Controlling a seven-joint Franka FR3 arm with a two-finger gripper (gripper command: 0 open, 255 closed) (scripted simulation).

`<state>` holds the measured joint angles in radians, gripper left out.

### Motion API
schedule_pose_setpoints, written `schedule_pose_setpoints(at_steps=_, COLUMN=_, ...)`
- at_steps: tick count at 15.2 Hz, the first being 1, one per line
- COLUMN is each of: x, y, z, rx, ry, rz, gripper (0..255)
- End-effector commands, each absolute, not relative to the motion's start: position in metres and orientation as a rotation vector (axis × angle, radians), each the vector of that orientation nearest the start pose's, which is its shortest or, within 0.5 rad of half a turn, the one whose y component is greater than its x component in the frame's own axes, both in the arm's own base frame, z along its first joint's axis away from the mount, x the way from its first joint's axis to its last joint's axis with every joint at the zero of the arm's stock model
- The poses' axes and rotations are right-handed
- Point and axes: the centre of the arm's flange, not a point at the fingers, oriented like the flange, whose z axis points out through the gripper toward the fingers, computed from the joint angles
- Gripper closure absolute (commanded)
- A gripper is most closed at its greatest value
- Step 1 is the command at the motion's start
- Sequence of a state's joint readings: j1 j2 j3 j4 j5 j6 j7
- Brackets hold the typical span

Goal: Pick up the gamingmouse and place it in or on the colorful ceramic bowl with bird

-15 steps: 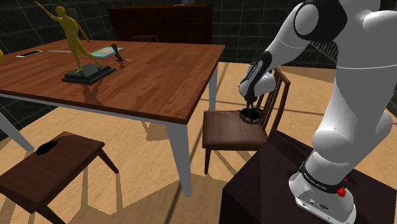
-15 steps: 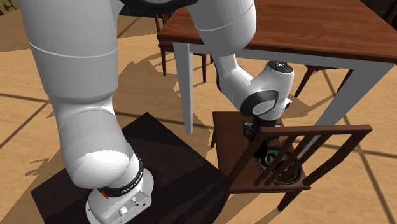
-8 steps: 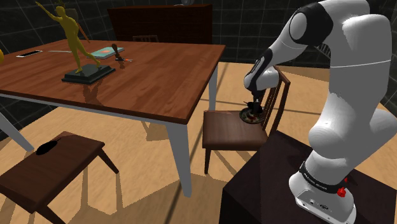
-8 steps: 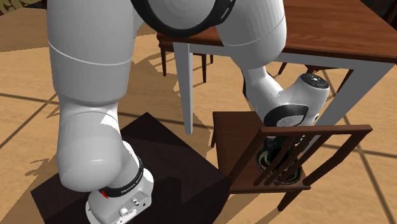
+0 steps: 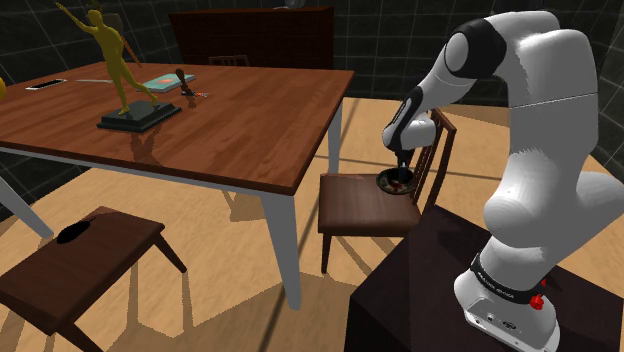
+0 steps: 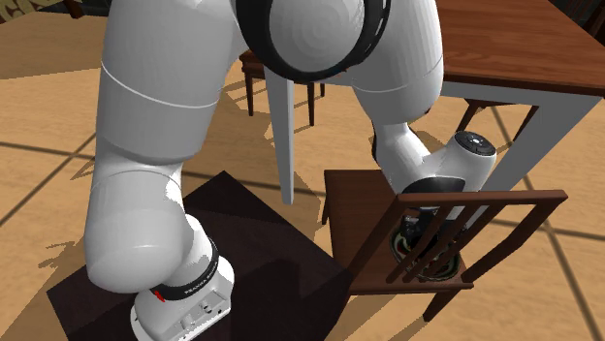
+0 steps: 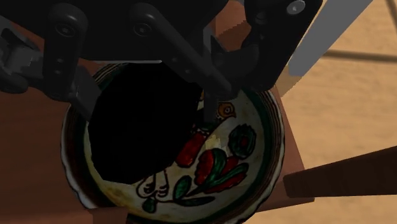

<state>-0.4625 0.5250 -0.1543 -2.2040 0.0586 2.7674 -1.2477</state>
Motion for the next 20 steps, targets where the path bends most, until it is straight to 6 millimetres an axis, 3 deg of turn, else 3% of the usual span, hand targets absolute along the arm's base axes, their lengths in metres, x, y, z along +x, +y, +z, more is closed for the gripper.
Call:
schedule_pose_setpoints(at_steps=1, x=0.443, y=-0.336, z=0.138, rx=-3.09, ry=-0.921, rz=0.027, gripper=255)
schedule_pose_setpoints(at_steps=4, x=0.443, y=-0.336, z=0.123, rx=-3.09, ry=-0.921, rz=0.027, gripper=255)
schedule_pose_setpoints(at_steps=11, x=0.443, y=-0.336, z=0.123, rx=-3.09, ry=-0.921, rz=0.027, gripper=255)
schedule_pose_setpoints(at_steps=12, x=0.442, y=-0.335, z=0.124, rx=-3.089, ry=-0.921, rz=0.027, gripper=0)
schedule_pose_setpoints(at_steps=17, x=0.443, y=-0.336, z=0.123, rx=-3.09, ry=-0.921, rz=0.027, gripper=0)
schedule_pose_setpoints(at_steps=20, x=0.443, y=-0.333, z=0.162, rx=-3.09, ry=-0.921, rz=0.027, gripper=0)
